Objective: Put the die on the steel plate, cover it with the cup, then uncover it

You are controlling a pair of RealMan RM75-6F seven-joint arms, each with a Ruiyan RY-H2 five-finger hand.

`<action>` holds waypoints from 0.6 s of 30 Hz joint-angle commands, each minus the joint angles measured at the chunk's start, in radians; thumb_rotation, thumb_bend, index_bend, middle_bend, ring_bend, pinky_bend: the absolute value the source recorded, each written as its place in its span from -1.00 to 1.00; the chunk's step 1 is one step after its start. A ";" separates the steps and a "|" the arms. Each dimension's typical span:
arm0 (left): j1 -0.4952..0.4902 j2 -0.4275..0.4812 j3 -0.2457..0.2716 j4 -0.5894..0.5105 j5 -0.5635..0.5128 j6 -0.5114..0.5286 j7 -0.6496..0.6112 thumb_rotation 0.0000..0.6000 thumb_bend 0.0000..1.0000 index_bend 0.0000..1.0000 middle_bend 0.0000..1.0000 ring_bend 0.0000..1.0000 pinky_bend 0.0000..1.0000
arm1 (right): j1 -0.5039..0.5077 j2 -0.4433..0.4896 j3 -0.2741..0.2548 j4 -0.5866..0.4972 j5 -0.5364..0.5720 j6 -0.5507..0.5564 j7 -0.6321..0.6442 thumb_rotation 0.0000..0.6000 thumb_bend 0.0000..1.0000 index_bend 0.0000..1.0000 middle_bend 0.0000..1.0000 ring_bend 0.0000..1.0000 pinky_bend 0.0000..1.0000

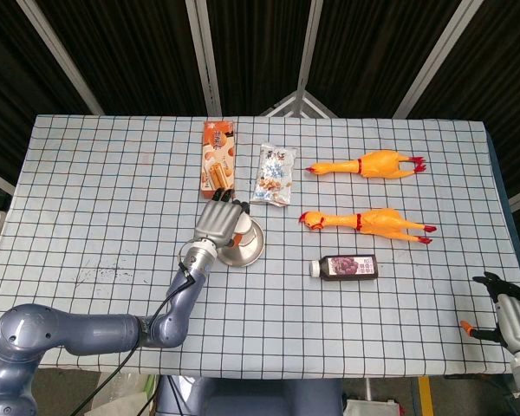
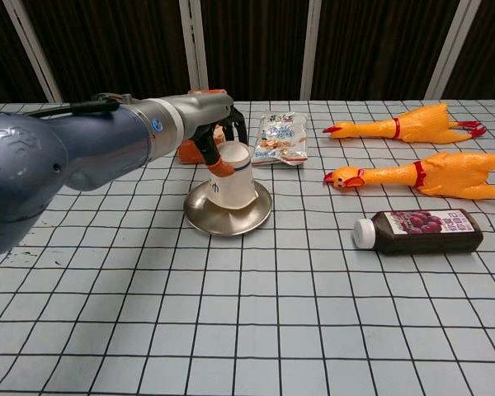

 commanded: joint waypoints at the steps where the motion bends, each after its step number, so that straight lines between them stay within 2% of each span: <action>1: 0.003 -0.004 -0.001 0.007 0.003 0.001 0.001 1.00 0.01 -0.11 -0.19 -0.81 -0.98 | 0.001 0.000 0.000 0.002 0.002 -0.004 0.002 1.00 -0.54 -0.59 -0.80 -0.79 -1.00; 11: 0.012 -0.026 -0.001 0.042 0.011 -0.022 0.001 1.00 0.01 -0.11 -0.27 -0.81 -0.98 | 0.001 0.002 0.000 0.002 0.006 -0.009 0.007 1.00 -0.54 -0.59 -0.80 -0.79 -1.00; 18: 0.030 -0.062 -0.006 0.097 0.128 -0.054 -0.108 1.00 0.01 -0.10 -0.27 -0.81 -0.98 | 0.002 0.003 0.000 0.004 0.010 -0.013 0.008 1.00 -0.54 -0.59 -0.80 -0.79 -1.00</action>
